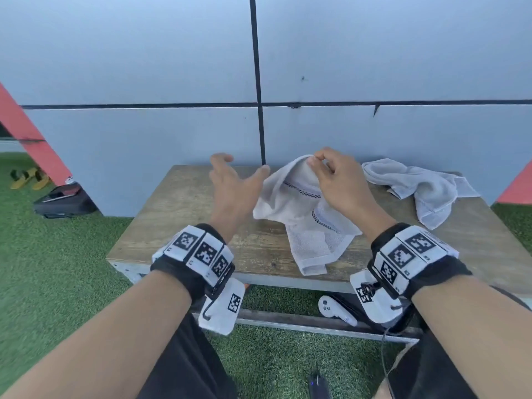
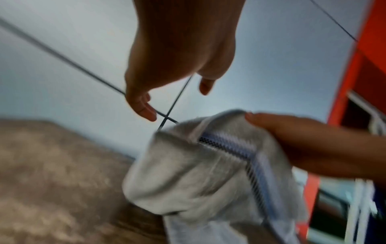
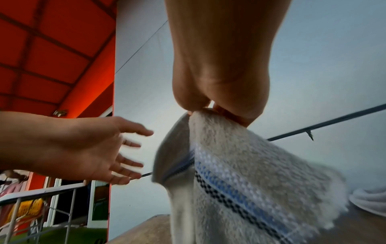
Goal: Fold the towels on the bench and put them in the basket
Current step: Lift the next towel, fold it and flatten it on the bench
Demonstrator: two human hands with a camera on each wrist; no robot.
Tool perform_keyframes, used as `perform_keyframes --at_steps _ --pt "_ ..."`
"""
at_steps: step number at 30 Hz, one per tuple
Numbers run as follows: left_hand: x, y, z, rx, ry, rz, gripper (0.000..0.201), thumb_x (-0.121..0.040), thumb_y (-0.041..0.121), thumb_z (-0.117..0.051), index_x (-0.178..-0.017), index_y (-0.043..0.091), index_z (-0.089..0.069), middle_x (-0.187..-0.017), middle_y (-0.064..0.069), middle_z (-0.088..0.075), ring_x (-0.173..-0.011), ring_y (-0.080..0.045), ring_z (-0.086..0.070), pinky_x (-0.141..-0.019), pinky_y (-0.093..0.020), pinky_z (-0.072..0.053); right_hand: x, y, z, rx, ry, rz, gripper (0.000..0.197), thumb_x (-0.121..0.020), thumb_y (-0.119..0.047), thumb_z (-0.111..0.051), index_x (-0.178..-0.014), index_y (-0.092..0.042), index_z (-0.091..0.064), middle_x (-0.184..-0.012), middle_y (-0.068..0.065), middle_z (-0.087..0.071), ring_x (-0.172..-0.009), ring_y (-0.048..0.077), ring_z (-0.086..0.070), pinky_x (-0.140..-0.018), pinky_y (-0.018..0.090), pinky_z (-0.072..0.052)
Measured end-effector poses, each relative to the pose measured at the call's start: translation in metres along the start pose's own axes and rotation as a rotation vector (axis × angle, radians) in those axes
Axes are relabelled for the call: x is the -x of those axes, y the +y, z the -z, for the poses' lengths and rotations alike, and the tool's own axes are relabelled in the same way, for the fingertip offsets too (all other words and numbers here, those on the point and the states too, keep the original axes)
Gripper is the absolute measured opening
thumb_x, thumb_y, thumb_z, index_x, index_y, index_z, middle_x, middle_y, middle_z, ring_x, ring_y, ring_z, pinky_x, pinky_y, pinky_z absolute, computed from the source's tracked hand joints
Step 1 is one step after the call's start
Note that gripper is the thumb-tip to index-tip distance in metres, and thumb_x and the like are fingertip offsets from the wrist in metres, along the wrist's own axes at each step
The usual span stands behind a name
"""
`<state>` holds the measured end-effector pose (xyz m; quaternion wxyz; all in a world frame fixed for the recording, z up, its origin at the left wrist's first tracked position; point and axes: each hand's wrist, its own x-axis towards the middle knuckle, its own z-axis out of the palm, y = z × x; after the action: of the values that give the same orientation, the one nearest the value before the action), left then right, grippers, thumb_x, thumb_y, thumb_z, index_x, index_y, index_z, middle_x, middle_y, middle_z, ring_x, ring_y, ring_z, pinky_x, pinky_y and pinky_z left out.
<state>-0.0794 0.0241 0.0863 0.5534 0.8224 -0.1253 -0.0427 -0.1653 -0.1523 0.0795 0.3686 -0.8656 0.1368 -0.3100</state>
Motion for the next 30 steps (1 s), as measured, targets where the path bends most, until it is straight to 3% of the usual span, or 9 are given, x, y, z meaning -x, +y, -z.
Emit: perform_keyframes --at_steps 4,7,9,12,17,21,25,27,30 --pt "0.023 0.001 -0.011 -0.226 -0.249 -0.387 0.061 -0.082 0.035 -0.076 -0.128 0.027 -0.036 -0.130 -0.001 -0.045 -0.112 -0.018 -0.050 -0.089 -0.027 -0.043 0.011 -0.026 0.003 -0.063 -0.199 0.110 0.018 -0.097 -0.031 -0.061 -0.088 -0.019 -0.072 -0.070 -0.005 -0.064 -0.061 0.000 -0.050 -0.061 0.014 -0.036" --pt "0.018 0.003 -0.010 -0.295 -0.178 -0.351 0.010 -0.086 0.014 -0.063 -0.095 0.018 -0.060 -0.088 0.000 -0.064 -0.081 -0.018 -0.059 -0.057 -0.013 -0.038 0.021 -0.037 0.011 -0.094 -0.260 0.149 0.013 -0.094 -0.028 -0.066 -0.089 -0.022 -0.077 -0.081 -0.006 -0.073 -0.071 -0.001 -0.057 -0.069 0.013 -0.041" --pt "0.019 0.007 -0.004 -0.319 -0.153 -0.347 0.019 -0.084 0.004 -0.055 -0.077 0.019 -0.065 -0.067 0.003 -0.061 -0.066 -0.018 -0.055 -0.047 -0.012 -0.034 0.026 -0.037 0.019 -0.055 -0.288 0.136 0.012 -0.092 -0.031 -0.068 -0.087 -0.022 -0.075 -0.076 0.005 -0.069 -0.065 0.007 -0.052 -0.062 0.020 -0.038" --pt "0.022 0.013 0.011 -0.316 -0.153 -0.311 0.026 -0.086 0.001 -0.051 -0.079 0.022 -0.064 -0.069 0.004 -0.062 -0.064 -0.013 -0.057 -0.051 -0.018 -0.041 0.032 -0.028 0.038 0.124 -0.379 0.096 0.017 -0.092 -0.027 -0.067 -0.083 -0.013 -0.071 -0.074 0.011 -0.065 -0.064 0.016 -0.051 -0.064 0.032 -0.039" --pt "0.022 0.015 0.041 -0.281 -0.085 -0.328 0.014 -0.093 0.015 -0.065 -0.079 0.017 -0.068 -0.065 0.004 -0.060 -0.060 -0.012 -0.052 -0.042 -0.006 -0.034 0.043 0.009 0.065 0.299 -0.396 -0.047 0.021 -0.092 -0.029 -0.068 -0.084 -0.010 -0.071 -0.084 0.020 -0.067 -0.082 0.037 -0.061 -0.072 0.041 -0.047" --pt "0.024 0.002 0.047 -0.376 -0.161 -0.326 0.032 -0.097 0.028 -0.063 -0.071 0.009 -0.061 -0.055 -0.002 -0.042 -0.051 -0.014 -0.033 -0.038 -0.014 -0.026 0.051 0.037 0.066 0.334 -0.335 -0.157 0.023 -0.093 -0.027 -0.066 -0.083 -0.008 -0.067 -0.067 0.010 -0.056 -0.065 0.025 -0.049 -0.062 0.035 -0.037" --pt "0.005 -0.040 0.030 -0.452 -0.428 -0.188 0.045 -0.095 0.021 -0.063 -0.054 0.018 -0.046 -0.051 0.002 -0.038 -0.049 -0.014 -0.030 -0.050 -0.026 -0.024 0.057 0.058 0.054 0.408 -0.346 -0.247 0.019 -0.090 -0.005 -0.059 -0.081 -0.017 -0.070 -0.068 -0.006 -0.058 -0.070 0.020 -0.054 -0.059 0.030 -0.035" --pt "-0.003 -0.061 0.019 -0.509 -0.511 -0.156 0.043 -0.092 0.016 -0.060 -0.053 0.021 -0.044 -0.052 0.002 -0.040 -0.051 -0.016 -0.032 -0.053 -0.029 -0.026 0.058 0.064 0.046 0.435 -0.379 -0.339 0.024 -0.085 0.003 -0.055 -0.086 -0.011 -0.075 -0.081 0.006 -0.070 -0.081 0.027 -0.063 -0.064 0.029 -0.042" --pt "-0.013 -0.082 0.003 -0.507 -0.565 -0.174 0.048 -0.091 0.014 -0.059 -0.050 0.021 -0.035 -0.046 0.006 -0.031 -0.046 -0.013 -0.025 -0.050 -0.027 -0.022 0.056 0.070 0.032 0.447 -0.410 -0.448 0.027 -0.081 0.007 -0.051 -0.095 0.003 -0.075 -0.101 0.025 -0.072 -0.103 0.039 -0.066 -0.080 0.044 -0.056"
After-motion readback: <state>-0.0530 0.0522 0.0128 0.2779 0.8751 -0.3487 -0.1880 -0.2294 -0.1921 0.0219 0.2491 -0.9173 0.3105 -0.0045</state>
